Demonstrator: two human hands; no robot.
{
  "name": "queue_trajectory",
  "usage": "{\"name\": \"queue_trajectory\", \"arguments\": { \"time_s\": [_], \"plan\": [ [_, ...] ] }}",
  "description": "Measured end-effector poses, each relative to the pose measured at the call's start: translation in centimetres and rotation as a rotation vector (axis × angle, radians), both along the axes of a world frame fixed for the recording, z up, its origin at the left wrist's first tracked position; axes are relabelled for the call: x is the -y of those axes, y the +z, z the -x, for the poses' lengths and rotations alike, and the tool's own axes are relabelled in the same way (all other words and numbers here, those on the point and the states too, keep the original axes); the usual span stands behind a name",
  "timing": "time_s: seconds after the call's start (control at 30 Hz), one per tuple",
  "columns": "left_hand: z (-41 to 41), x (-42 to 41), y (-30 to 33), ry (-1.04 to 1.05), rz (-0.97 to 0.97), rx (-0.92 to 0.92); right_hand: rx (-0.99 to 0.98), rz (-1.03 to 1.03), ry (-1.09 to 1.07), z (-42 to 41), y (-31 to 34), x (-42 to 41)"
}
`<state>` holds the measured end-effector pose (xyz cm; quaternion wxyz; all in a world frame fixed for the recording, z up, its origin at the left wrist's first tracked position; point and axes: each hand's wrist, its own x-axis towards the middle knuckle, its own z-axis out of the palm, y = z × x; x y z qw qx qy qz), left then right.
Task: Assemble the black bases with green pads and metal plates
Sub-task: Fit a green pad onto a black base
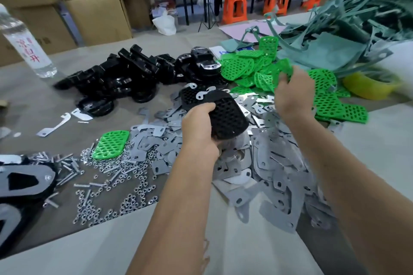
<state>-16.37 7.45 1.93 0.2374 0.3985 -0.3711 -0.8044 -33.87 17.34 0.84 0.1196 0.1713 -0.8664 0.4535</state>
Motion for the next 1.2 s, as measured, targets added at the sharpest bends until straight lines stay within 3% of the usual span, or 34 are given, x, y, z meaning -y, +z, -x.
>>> {"name": "queue_trajectory", "arguments": {
  "time_s": [0.1, 0.2, 0.3, 0.57, 0.73, 0.97, 1.1, 1.2],
  "plan": [
    [-3.1, 1.4, -0.3, 0.063, 0.032, -0.01, 0.498, 0.587, 0.41, -7.0, 1.4, 1.6],
    [-7.2, 3.0, -0.8, 0.206, 0.104, 0.012, 0.648, 0.624, 0.742, -13.9, 0.9, 3.3],
    [-11.7, 4.6, -1.3, 0.276, 0.177, 0.099, 0.703, 0.567, 0.9, -18.7, -0.3, 4.8],
    [-17.8, 5.1, -2.4, 0.223, 0.491, 0.053, 0.585, 0.386, 0.974, -22.1, -2.4, 6.4],
    [-17.9, 5.7, -2.2, 0.175, 0.731, 0.162, 0.561, 0.408, 0.997, -21.8, -3.0, 6.4],
    [-17.9, 6.5, -3.1, 0.174, 0.538, 0.125, 0.538, 0.481, 0.981, -21.5, -3.3, 6.5],
    [-18.0, 6.9, -3.0, 0.237, 0.4, 0.062, 0.581, 0.654, 1.065, -21.6, -2.8, 6.2],
    [-18.0, 7.0, -2.7, 0.26, 0.305, -0.041, 0.639, 0.753, 1.012, -21.5, -2.6, 6.2]
  ]
}}
